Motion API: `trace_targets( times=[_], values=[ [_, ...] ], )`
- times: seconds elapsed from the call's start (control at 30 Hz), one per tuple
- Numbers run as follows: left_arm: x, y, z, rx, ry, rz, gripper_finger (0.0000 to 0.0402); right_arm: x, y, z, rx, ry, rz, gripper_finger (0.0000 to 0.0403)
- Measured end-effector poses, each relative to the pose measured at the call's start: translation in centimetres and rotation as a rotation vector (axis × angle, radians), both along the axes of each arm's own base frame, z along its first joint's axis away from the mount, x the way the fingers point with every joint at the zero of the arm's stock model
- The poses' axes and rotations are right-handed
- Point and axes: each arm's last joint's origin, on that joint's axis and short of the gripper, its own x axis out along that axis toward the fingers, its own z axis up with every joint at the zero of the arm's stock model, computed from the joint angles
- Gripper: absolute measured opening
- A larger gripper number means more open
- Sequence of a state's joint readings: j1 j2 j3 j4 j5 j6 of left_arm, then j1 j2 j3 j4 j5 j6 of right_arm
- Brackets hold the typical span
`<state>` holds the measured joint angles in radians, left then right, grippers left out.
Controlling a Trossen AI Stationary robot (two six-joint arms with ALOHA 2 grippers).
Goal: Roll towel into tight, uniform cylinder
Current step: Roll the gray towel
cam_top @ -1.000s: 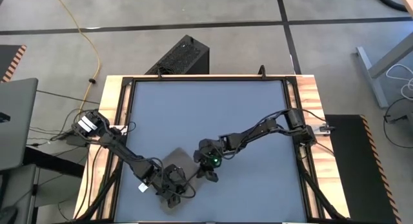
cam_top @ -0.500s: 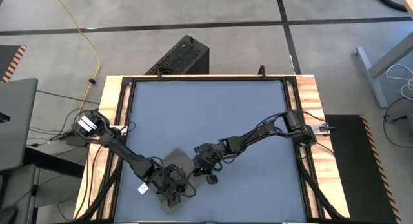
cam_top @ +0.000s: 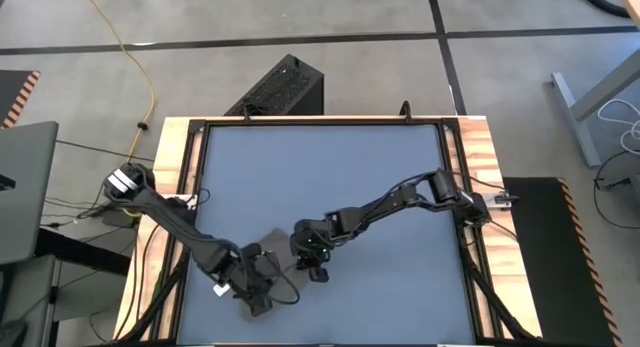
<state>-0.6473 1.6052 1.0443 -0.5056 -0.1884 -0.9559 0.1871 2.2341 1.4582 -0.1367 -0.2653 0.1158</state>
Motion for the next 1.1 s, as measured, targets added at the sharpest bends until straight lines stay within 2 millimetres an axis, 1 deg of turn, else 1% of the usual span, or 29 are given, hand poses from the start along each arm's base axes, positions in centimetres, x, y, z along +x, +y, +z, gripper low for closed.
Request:
trace_targets(
  times=[0.07,0.23,0.43,0.53,0.7,0.77,0.87,1.0,1.1],
  values=[
    [0.1,-0.1,0.7,0.007,-0.004,0.001,0.0001,0.2,0.1,0.4,-0.001,0.001,0.001,0.0043],
    [0.2,-0.1,1.1,-0.007,-0.002,0.019,0.0001,0.3,0.1,0.5,-0.001,0.002,0.001,0.0043],
    [0.6,-1.4,1.4,0.07,-0.183,0.029,0.0001,0.3,0.1,0.5,0.006,0.009,-0.011,0.0043],
    [0.9,-2.1,0.2,0.075,-0.171,0.023,0.0,0.3,0.1,0.5,0.006,0.01,-0.012,0.0043],
    [1.3,-3.0,-3.1,0.082,-0.071,0.035,0.0,0.3,0.1,0.5,0.008,0.01,-0.011,0.0049],
    [1.4,-3.1,-3.4,0.072,-0.059,0.049,0.0,0.3,0.1,0.5,0.009,0.011,-0.014,0.0054],
    [1.4,-3.1,-3.2,0.055,-0.054,0.047,0.0,0.3,0.1,0.5,0.016,0.016,-0.025,0.006],
    [1.4,-3.4,-1.2,0.009,-0.05,0.021,0.0,0.3,0.0,0.5,0.021,0.02,-0.033,0.0061],
    [1.0,-4.0,-0.1,-0.001,-0.002,0.003,0.0,0.3,0.0,0.5,0.021,0.02,-0.034,0.0061]
  ],
)
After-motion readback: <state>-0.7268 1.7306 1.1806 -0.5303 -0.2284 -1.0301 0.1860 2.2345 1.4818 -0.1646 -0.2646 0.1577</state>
